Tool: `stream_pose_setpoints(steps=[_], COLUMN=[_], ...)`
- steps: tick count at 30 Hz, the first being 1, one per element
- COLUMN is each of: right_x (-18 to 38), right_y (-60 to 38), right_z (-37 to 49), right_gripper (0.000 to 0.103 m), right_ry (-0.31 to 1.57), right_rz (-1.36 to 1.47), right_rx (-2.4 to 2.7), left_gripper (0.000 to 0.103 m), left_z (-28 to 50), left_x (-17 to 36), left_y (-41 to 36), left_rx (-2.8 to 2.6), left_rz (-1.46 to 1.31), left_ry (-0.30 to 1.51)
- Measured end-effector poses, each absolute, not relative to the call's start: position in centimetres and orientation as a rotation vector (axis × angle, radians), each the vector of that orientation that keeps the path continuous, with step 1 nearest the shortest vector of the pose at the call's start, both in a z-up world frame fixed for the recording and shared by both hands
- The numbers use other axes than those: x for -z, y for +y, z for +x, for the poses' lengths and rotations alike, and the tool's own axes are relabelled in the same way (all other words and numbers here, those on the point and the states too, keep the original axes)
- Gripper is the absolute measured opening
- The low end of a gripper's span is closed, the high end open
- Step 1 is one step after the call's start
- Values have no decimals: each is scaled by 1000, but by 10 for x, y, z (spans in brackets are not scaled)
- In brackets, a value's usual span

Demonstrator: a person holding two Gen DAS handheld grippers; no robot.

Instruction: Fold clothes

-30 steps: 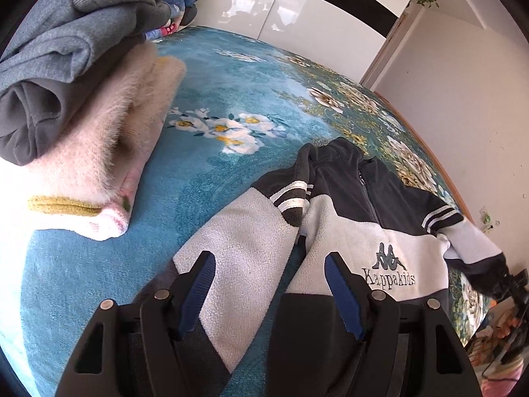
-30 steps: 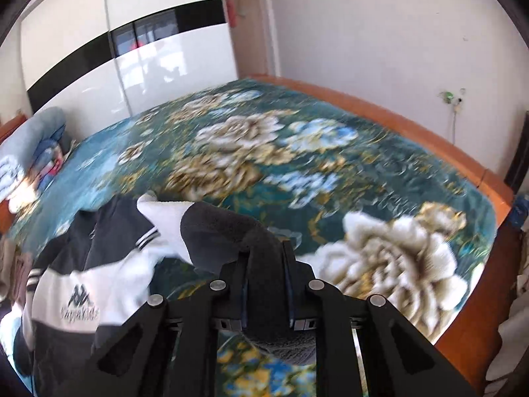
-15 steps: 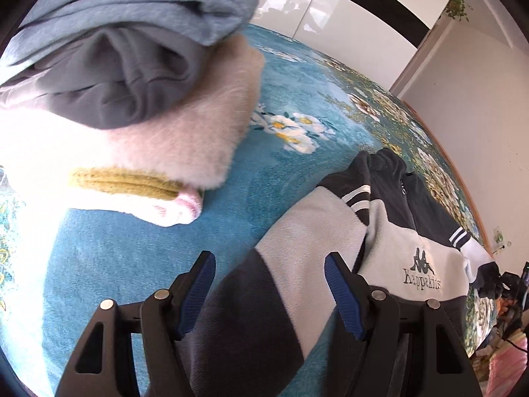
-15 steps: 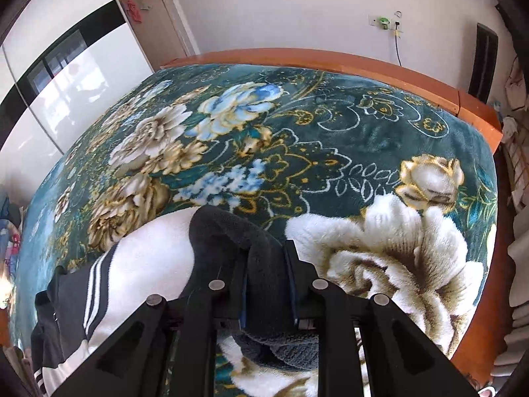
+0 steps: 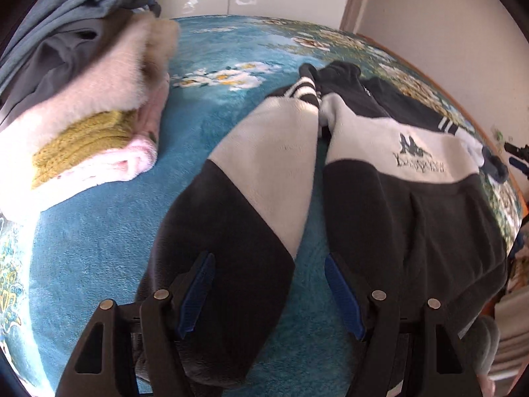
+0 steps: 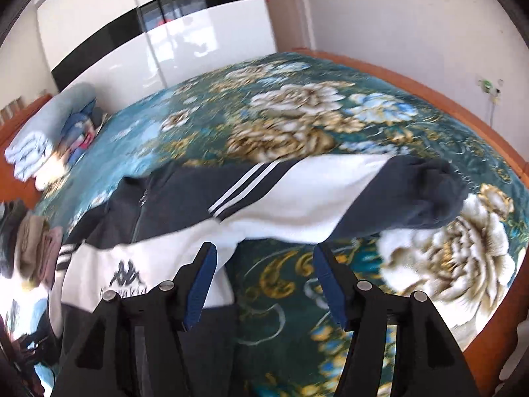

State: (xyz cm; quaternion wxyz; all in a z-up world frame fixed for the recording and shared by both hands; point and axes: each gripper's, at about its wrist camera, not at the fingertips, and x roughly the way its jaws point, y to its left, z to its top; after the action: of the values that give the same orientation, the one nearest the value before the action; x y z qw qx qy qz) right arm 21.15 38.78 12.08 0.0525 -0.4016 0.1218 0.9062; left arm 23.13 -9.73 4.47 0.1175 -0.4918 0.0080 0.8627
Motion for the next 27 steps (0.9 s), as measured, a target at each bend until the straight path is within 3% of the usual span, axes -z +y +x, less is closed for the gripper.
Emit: stream_pose_setpoints(steps=[6,7,8,11,19,25,27], right_x=[-101,-101,-101,-101,-96,-81,-78], right_y=[324,319,314,306,316,330,333], right_z=[221,223,224,229,233,239,244], right_gripper=[62,62,62,62,62,62,62], right_ry=[114,84,54,6,121,266,286], right_rz=[-1333,-1341,-1348,-1356,-1354,-1377,-1381], right_rx=[-2813,-2818,-2821,-2819,-2754,-2702,-2695], left_gripper=[70,58,37,14,11,12,12], left_z=[228,228,228,225,218,214,224], left_x=[-29,-31,-33,-39,-76,-56,-63], left_y=[-93,-98,-103,-128,-214,-270,-273], left_rx=[-2558,-2568,-2572,-2530,-2804,-2846,-2840], left_rz=[-1472,-1460,-1449,-1430,-1302,-1467,-1467], left_ry=[114,90,63,-128,-433,-709,-726])
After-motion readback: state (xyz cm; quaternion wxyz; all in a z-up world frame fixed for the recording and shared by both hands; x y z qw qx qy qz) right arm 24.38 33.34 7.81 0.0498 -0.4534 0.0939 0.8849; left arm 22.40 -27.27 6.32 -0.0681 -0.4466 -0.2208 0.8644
